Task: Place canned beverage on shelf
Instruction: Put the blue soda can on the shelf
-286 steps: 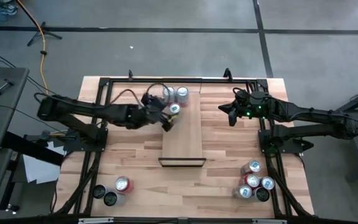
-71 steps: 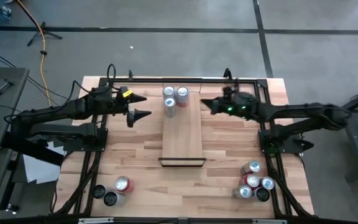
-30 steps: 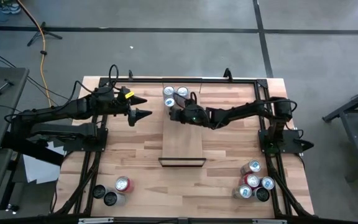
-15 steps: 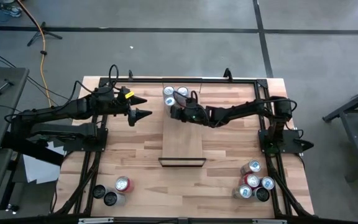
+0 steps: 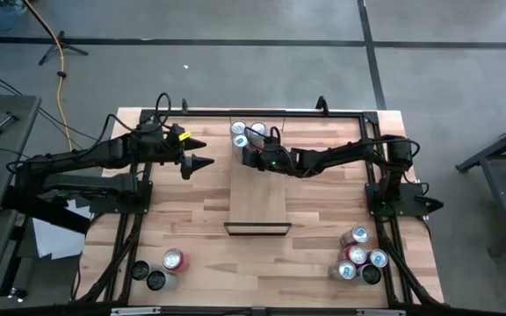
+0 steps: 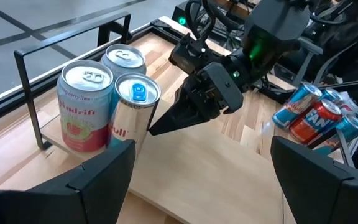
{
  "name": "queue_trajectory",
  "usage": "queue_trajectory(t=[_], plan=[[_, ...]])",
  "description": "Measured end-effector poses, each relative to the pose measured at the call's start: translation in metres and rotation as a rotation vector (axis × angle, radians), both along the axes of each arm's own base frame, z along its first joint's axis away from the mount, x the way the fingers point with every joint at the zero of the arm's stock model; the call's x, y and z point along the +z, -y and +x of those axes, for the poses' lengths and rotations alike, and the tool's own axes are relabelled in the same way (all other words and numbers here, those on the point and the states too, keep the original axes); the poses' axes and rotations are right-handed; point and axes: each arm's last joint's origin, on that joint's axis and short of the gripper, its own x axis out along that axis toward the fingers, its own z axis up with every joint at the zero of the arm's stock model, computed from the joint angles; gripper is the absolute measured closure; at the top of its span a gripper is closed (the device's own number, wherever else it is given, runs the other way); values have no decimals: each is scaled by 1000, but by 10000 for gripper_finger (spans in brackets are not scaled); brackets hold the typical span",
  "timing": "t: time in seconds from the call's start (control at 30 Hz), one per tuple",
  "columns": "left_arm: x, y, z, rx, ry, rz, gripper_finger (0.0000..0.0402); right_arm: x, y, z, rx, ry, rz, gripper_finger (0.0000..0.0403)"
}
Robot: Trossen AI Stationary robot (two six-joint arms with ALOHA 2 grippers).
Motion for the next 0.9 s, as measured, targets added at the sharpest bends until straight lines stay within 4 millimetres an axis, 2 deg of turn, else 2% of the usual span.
queue_trajectory(t=[0.47, 0.7, 0.8, 0.9], plan=[[0, 0, 0, 4, -1, 1, 69, 19, 6, -14, 26, -71, -48, 403], [-11, -8, 4, 203, -118, 64, 69, 26, 9, -21, 34, -119, -76, 403], [-17, -12, 12, 243, -167, 99, 69, 29, 9, -24, 40, -133, -91, 403], [-24, -16, 26, 177, -192, 126, 71, 35, 9, -27, 72, -141, -110, 403]])
